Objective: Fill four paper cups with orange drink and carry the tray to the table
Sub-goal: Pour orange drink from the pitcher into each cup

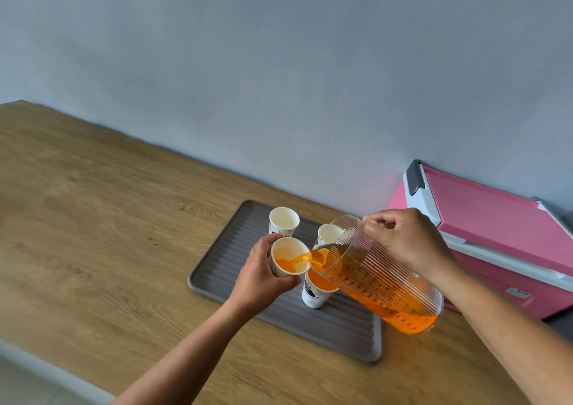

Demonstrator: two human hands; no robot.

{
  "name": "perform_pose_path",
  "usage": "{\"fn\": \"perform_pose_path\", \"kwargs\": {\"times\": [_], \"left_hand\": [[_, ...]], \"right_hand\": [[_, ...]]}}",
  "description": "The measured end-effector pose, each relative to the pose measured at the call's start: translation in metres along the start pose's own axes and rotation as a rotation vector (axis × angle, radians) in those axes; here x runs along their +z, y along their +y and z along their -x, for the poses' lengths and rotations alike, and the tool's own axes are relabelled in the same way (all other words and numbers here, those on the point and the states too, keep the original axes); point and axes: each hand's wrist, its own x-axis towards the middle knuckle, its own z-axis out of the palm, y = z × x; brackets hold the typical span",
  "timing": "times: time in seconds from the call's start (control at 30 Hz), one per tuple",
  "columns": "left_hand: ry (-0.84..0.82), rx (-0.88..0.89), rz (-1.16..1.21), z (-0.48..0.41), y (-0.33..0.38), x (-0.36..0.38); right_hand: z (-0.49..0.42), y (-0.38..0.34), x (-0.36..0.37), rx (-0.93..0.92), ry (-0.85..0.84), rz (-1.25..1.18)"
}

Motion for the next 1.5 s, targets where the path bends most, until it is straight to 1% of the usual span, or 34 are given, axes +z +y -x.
{"fn": "perform_pose_path", "kwargs": {"times": [0.7,1.5], "left_hand": [[0.013,-0.036,0.017,-0.0010,-0.0042,0.0019],[-0.008,-0.057,0.051,0.0039,-0.0038,0.0006]], "right_hand": [[-0.0040,0.0013,0.0032,0.017,-0.016,0.024],[-0.0028,-0.0004,0.0050,0.009,-0.028,0.033]]}}
